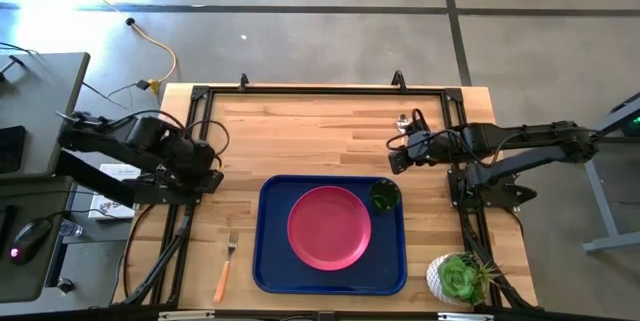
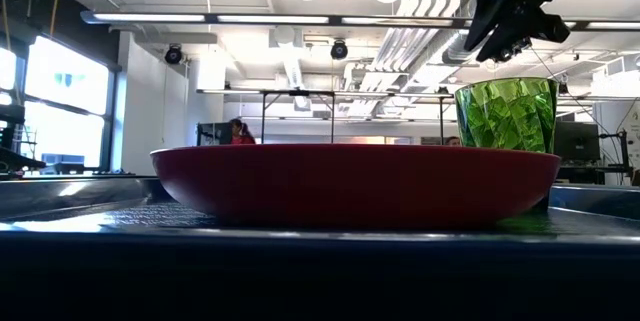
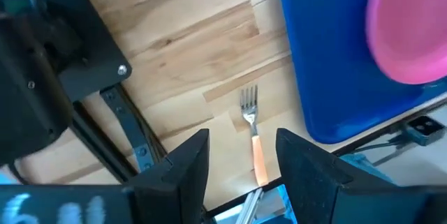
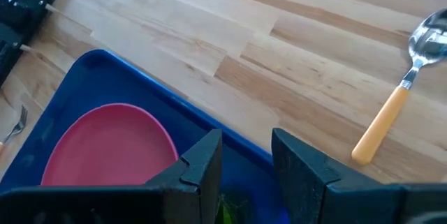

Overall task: Pick and place plate/cup/fork/spoon on tray
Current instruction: Put the yellow fork on the blue serving tray to the left of the pink plate

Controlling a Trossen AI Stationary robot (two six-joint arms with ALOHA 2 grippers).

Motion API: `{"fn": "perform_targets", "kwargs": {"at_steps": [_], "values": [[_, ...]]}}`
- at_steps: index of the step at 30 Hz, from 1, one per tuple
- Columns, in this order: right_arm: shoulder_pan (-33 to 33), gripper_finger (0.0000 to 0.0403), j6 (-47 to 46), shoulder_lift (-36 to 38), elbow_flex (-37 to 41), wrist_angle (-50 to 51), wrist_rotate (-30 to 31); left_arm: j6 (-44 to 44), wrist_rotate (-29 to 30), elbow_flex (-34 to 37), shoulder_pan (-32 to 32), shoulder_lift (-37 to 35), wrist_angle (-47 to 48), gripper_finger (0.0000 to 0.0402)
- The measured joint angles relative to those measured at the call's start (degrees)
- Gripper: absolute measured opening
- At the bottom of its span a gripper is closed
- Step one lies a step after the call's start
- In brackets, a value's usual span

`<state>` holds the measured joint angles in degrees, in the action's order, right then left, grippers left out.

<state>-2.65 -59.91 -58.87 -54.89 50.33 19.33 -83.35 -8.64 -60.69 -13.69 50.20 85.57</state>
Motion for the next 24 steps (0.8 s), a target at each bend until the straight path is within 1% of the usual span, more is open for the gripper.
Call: {"fn": "perform_targets", "kwargs": {"at_steps": [8,14,24], "values": [[3.3,0.0117,3.9,0.1,0.0,-2.0,-0.8,-10.0,0.3,0.0,-9.7,6.1,-0.7,0.0152],[5.1,0.0117,6.3,0.1,0.0,-2.4,-2.9,-16.7,0.6,0.0,-16.8,11.8,-7.5,0.0152],[6.4,0.0117,10.6,0.1,0.0,-3.3,-6.0,-28.2,0.7,0.0,-27.2,24.0,-14.8,0.0152]]}}
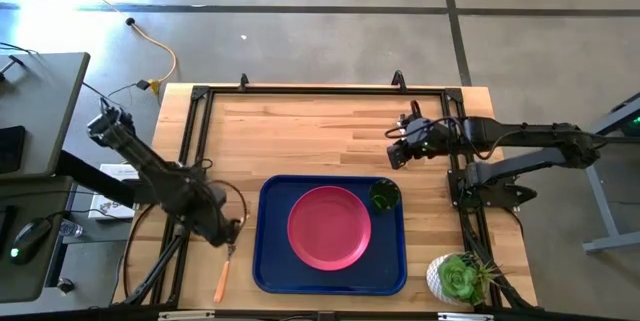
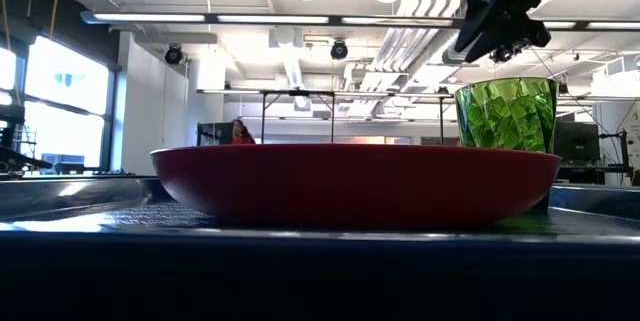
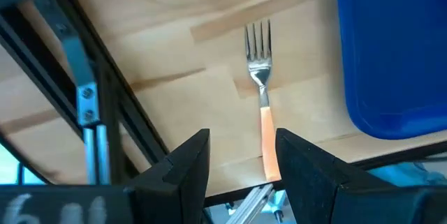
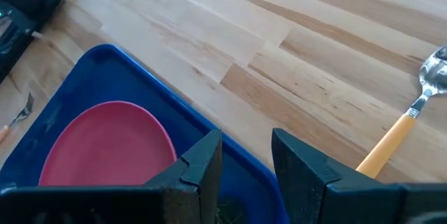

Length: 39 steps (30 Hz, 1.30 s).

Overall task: Pick and place plate/cup/fork/spoon on tray
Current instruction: Put the yellow fork on the blue serving tray to the left of the pink plate

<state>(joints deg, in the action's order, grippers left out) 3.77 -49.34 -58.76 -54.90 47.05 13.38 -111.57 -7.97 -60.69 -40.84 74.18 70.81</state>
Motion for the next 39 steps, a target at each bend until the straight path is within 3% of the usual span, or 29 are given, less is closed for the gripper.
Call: {"fn": "perform_targets", "kwargs": {"at_steps": [18,39], "values": [[2.3,0.0117,3.8,0.0,0.0,-1.6,-3.1,-16.9,0.0,0.0,-8.4,13.3,-12.0,0.0152],[2.3,0.0117,4.9,0.0,0.0,-1.6,-3.1,-22.3,-0.7,0.0,-9.2,24.3,-20.2,0.0152]]}}
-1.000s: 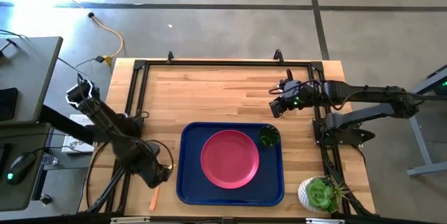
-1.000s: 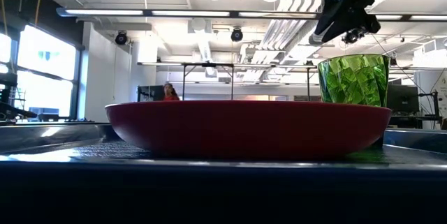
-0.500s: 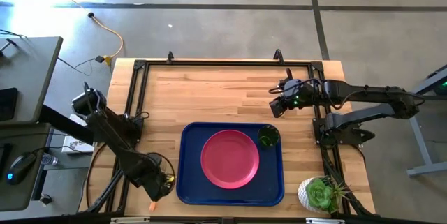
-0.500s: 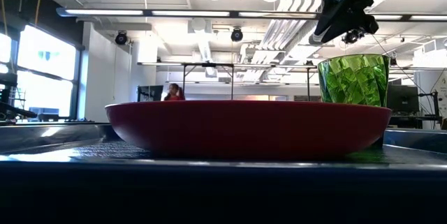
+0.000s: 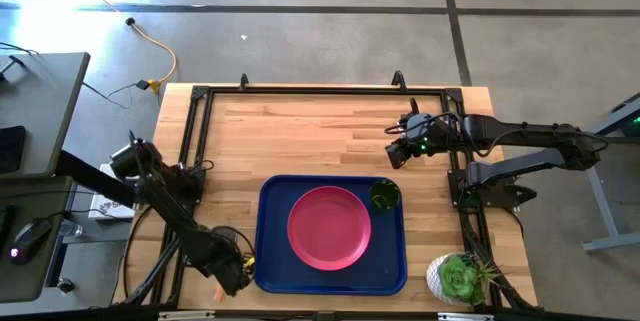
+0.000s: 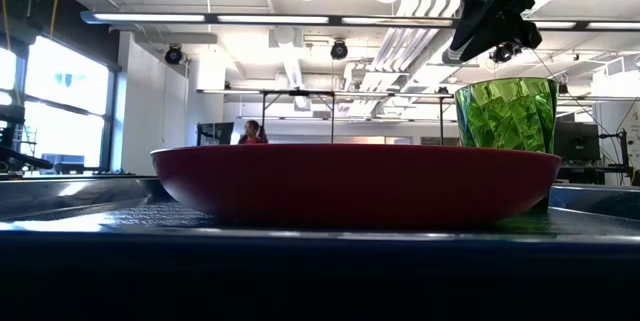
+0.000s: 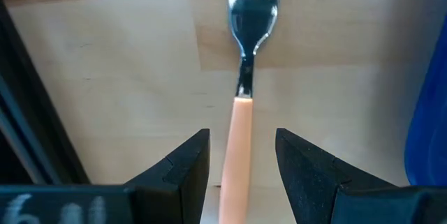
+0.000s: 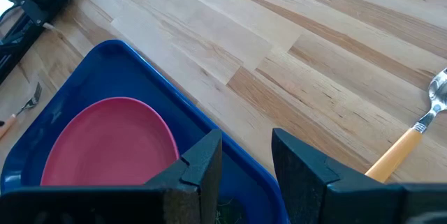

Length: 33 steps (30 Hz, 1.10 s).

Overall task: Pick and place plate/cup/fork/spoon on tray
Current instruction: Put the yellow fork on the blue serving tray to the left of the pink plate

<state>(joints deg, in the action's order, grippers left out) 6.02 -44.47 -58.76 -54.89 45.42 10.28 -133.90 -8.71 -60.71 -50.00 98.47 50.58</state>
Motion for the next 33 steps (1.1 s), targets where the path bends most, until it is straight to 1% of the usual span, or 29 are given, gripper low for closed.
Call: {"fn": "perform_targets", "kwargs": {"at_steps": [4,8,20,23,30,33], "values": [[0.0,0.0117,0.7,0.0,0.0,0.0,0.0,-0.1,-0.3,0.0,0.0,2.0,-1.0,0.0152],[0.0,0.0117,1.3,0.0,0.0,-0.1,0.0,-0.6,-3.5,0.0,0.0,4.2,-0.9,0.0152],[0.0,0.0117,2.0,0.0,0.0,-0.1,0.0,-1.0,-4.8,-0.2,0.1,7.2,-2.3,0.0147],[0.0,0.0117,2.1,0.0,0.0,-0.1,0.0,-0.4,-4.7,-0.2,0.1,7.3,-2.6,0.0128],[0.0,0.0117,2.0,0.0,0.0,-0.1,0.0,1.2,-3.0,-0.2,0.1,7.3,-3.1,0.0055],[0.0,0.0117,2.0,0.0,0.0,-0.1,0.0,2.0,-2.9,-0.1,0.0,7.4,-3.0,0.0032]]}}
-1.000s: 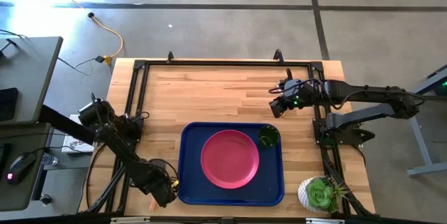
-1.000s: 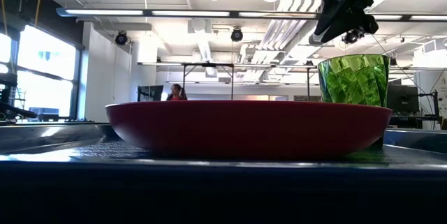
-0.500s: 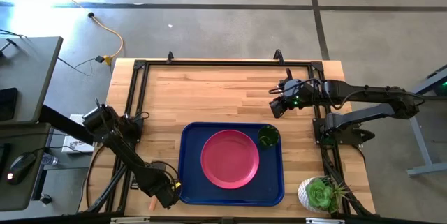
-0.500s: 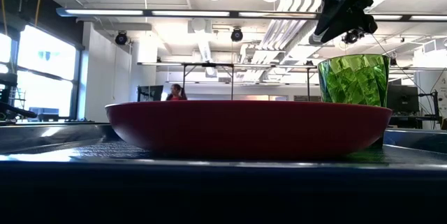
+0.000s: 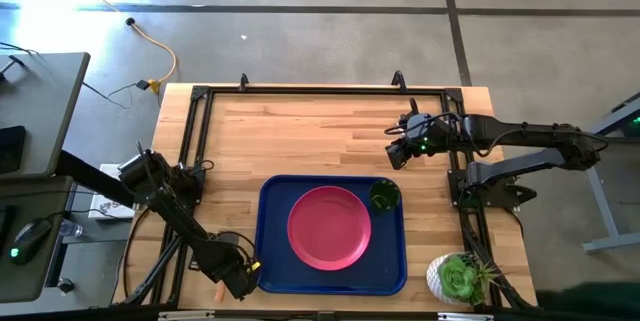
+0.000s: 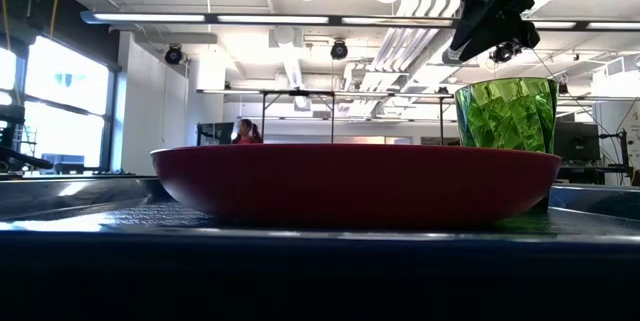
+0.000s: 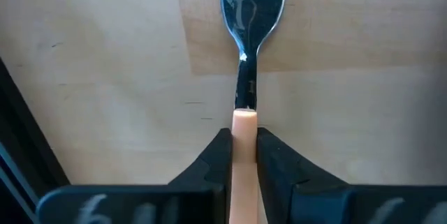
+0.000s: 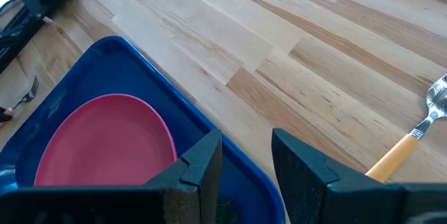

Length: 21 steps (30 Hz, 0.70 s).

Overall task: Pick and place plate/cup/fork/spoon on tray
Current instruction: Put the yellow fork on the blue serving tray to the left of the pink plate

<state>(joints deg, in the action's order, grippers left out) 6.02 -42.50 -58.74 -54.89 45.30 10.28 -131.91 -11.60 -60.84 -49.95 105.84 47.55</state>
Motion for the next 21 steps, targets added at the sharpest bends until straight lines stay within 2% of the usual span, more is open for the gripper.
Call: {"fn": "perform_targets", "kwargs": {"at_steps": [10,18,21], "values": [[0.0,0.0117,-1.0,0.0,0.0,-0.2,0.0,0.6,0.4,-1.1,0.0,-0.1,0.7,0.0031],[0.0,0.0117,-1.0,0.0,0.0,-0.2,0.0,0.5,7.3,-1.8,0.5,-3.5,1.6,0.0031],[0.0,0.0117,-1.0,0.0,0.0,-0.2,0.0,0.6,8.2,-1.8,1.1,-5.3,2.2,0.0031]]}}
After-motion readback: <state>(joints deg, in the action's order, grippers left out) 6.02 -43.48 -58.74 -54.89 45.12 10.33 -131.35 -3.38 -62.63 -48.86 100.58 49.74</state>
